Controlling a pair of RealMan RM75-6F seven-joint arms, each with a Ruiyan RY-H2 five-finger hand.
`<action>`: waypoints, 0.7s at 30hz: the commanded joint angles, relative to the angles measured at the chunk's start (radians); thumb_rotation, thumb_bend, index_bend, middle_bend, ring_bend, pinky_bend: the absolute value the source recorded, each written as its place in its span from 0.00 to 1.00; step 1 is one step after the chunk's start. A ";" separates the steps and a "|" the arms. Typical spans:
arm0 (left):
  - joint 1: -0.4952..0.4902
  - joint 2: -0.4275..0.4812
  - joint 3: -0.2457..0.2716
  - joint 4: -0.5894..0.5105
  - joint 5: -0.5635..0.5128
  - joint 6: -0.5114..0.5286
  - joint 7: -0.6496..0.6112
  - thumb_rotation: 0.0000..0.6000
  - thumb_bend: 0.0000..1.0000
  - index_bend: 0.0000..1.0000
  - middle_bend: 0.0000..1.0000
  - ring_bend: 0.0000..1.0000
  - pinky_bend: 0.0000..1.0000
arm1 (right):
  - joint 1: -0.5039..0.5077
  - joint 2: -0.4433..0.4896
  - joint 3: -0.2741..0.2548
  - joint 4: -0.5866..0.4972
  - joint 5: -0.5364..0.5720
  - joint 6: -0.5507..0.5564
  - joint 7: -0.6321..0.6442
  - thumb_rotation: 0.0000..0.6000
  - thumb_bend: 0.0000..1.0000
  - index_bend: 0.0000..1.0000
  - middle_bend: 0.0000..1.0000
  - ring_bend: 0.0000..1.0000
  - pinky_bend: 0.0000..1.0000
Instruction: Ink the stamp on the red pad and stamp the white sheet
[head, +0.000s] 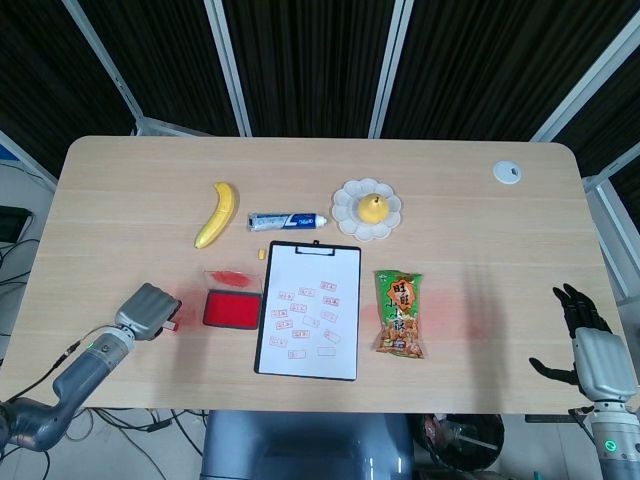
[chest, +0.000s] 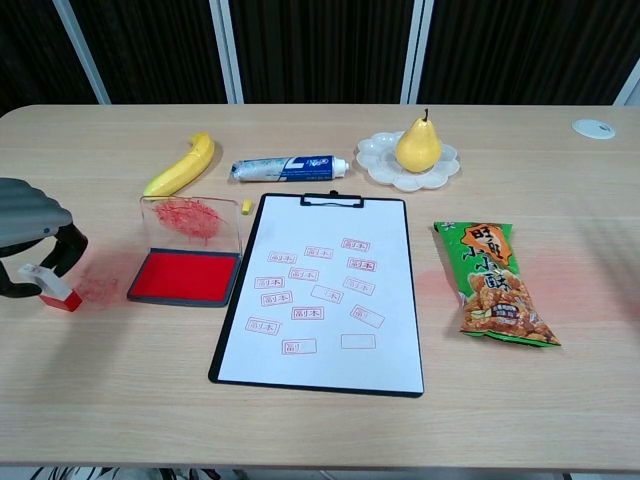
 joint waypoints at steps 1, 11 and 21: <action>0.000 -0.001 0.002 0.000 -0.001 -0.002 0.002 1.00 0.29 0.54 0.53 0.71 0.89 | 0.000 0.000 0.000 0.000 0.000 0.001 0.000 1.00 0.03 0.06 0.00 0.00 0.22; 0.007 -0.008 -0.005 0.001 0.016 0.021 -0.030 1.00 0.48 0.61 0.61 0.75 0.92 | 0.000 0.000 0.000 -0.001 -0.001 -0.001 0.000 1.00 0.04 0.06 0.00 0.00 0.22; 0.035 0.004 -0.046 -0.062 0.073 0.140 -0.083 1.00 0.56 0.69 0.71 0.82 0.97 | 0.001 0.002 -0.001 -0.003 -0.003 -0.002 0.002 1.00 0.03 0.06 0.00 0.00 0.22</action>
